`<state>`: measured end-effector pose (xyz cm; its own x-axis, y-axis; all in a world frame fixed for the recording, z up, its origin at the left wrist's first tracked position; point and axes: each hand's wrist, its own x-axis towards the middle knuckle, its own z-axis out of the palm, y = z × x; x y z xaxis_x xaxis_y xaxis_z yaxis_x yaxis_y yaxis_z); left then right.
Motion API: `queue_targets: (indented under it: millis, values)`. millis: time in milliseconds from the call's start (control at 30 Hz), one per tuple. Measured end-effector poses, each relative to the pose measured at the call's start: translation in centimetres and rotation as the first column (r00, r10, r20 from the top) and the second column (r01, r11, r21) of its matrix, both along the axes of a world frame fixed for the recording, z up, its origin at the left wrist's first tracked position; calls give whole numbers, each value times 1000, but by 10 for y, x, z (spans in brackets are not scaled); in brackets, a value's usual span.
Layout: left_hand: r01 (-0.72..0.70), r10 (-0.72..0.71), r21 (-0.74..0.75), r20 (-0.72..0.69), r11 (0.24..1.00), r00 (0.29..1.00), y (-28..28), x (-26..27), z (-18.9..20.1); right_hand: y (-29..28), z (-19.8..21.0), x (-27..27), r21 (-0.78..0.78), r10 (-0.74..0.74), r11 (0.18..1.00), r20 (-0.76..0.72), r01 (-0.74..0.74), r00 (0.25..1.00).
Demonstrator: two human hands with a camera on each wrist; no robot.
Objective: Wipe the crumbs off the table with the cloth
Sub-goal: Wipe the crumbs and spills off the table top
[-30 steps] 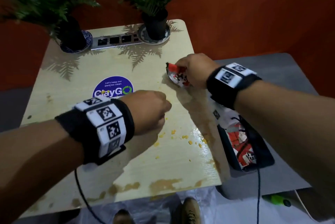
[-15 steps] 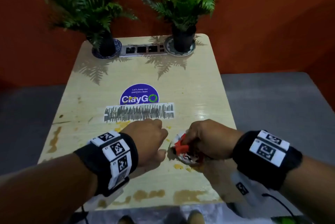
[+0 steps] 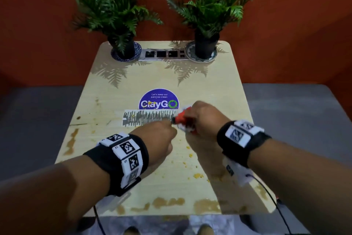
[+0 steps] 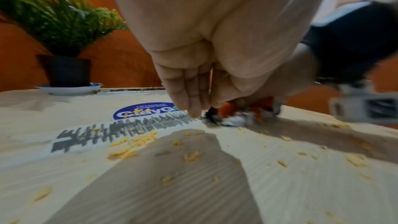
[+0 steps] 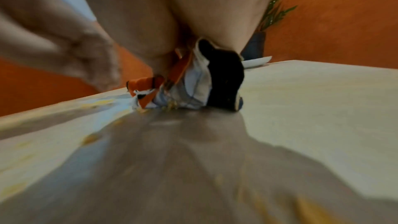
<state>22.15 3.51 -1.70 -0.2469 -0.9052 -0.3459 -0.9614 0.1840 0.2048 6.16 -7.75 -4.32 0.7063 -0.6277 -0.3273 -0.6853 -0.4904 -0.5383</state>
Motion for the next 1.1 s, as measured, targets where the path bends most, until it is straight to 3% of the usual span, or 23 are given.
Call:
queue_targets:
  millis: [167,267,367,433,566,633,700,800,900,966,1100]
  values:
    - [-100,99,-72,-25,992,995,-12,20,-1,46,24,-20,87,162,984,-31,-158,986]
    - [-45,43,-56,-23,997,999,-13,25,-4,12,37,-26,187,-115,977,51,104,992]
    - [111,-112,15,41,994,993,-11,18,-5,-54,40,-20,-23,-414,908,117,419,903]
    - [170,-177,85,92,982,980,-10,11,-3,-80,39,-9,-96,-474,870,114,484,873]
    - [116,-120,42,99,992,988,-14,12,4,-81,11,28,-186,-338,928,-50,324,940]
    - [71,-71,2,102,997,992,-18,19,9,-59,3,45,-134,-241,962,-7,238,970]
    - [41,-40,-11,114,999,993,-20,26,16,-28,2,57,-91,-49,995,17,50,999]
    - [16,-11,-57,89,998,996,-19,35,24,18,7,57,-133,160,979,35,-154,987]
    - [-60,55,-101,-44,993,997,-8,41,18,49,5,47,-76,170,984,96,-163,981]
    - [-79,75,-27,-126,996,989,1,38,11,62,13,44,29,128,991,38,-129,991]
    - [-177,206,141,-236,974,950,6,33,-1,69,31,38,238,-8,971,103,-17,995]
